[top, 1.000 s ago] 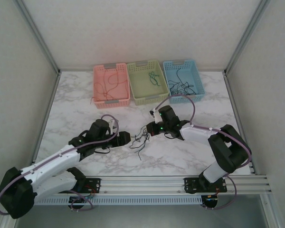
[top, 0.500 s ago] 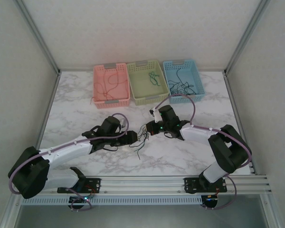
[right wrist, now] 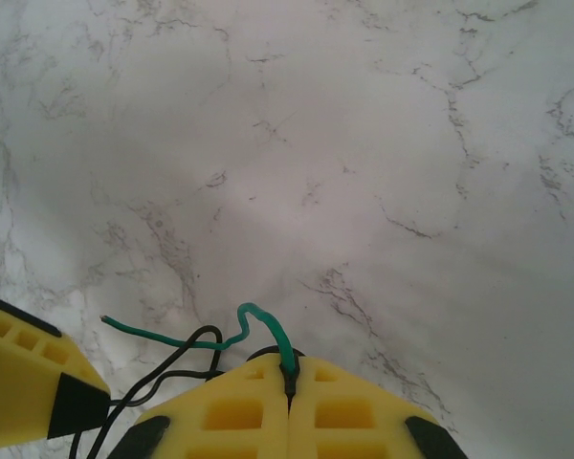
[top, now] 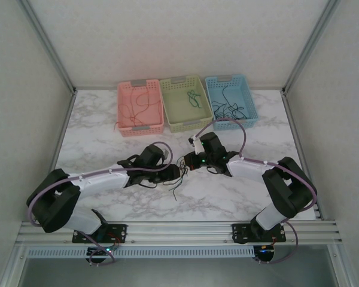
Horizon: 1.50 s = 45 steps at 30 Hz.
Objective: Untangle the cables
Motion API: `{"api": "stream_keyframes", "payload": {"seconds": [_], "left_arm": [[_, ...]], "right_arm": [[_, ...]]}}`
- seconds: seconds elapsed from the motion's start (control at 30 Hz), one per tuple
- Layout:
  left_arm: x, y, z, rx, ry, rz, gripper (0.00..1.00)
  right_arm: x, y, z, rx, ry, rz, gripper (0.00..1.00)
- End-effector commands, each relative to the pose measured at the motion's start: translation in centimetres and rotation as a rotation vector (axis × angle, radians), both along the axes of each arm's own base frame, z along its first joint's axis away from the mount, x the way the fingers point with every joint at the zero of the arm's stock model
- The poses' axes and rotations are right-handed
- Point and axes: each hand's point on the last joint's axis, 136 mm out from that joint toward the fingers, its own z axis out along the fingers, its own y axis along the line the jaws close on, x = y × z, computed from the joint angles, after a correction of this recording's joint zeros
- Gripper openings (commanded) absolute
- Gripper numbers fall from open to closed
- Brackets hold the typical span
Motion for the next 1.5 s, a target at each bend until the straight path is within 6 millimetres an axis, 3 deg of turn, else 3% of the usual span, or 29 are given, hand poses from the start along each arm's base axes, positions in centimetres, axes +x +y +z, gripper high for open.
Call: {"api": "stream_keyframes", "payload": {"seconds": [0.0, 0.3, 0.47, 0.67, 0.83, 1.13, 1.33, 1.47], "left_arm": [[1.1, -0.4, 0.0, 0.011, -0.015, 0.037, 0.62], [2.0, -1.1, -1.2, 0.015, 0.008, 0.081, 0.54], [2.2, -1.1, -0.9, 0.013, 0.007, 0.087, 0.29], [2.0, 0.3, -0.7, 0.072, -0.018, 0.099, 0.0], [1.6, 2.4, -0.7, 0.159, -0.041, 0.101, 0.0], [1.4, 8.5, 0.6, 0.309, -0.09, 0.161, 0.0], [0.9, 12.3, 1.3, 0.335, -0.092, 0.227, 0.0], [0.7, 13.7, 1.8, 0.329, -0.094, 0.255, 0.0]], "right_arm": [[0.4, 0.3, 1.5, 0.01, -0.051, 0.001, 0.0], [0.4, 0.3, 1.7, 0.012, -0.052, 0.004, 0.0], [0.4, 0.2, 1.8, 0.01, -0.055, 0.0, 0.0], [0.5, -0.1, 1.7, -0.005, -0.063, -0.01, 0.0], [0.9, -0.7, 1.5, -0.036, -0.071, -0.038, 0.0], [2.1, -2.5, 1.1, -0.058, -0.056, -0.131, 0.0], [3.2, -4.3, 0.3, -0.049, -0.002, -0.212, 0.0], [3.8, -5.3, -0.3, -0.054, 0.029, -0.259, 0.0]]}}
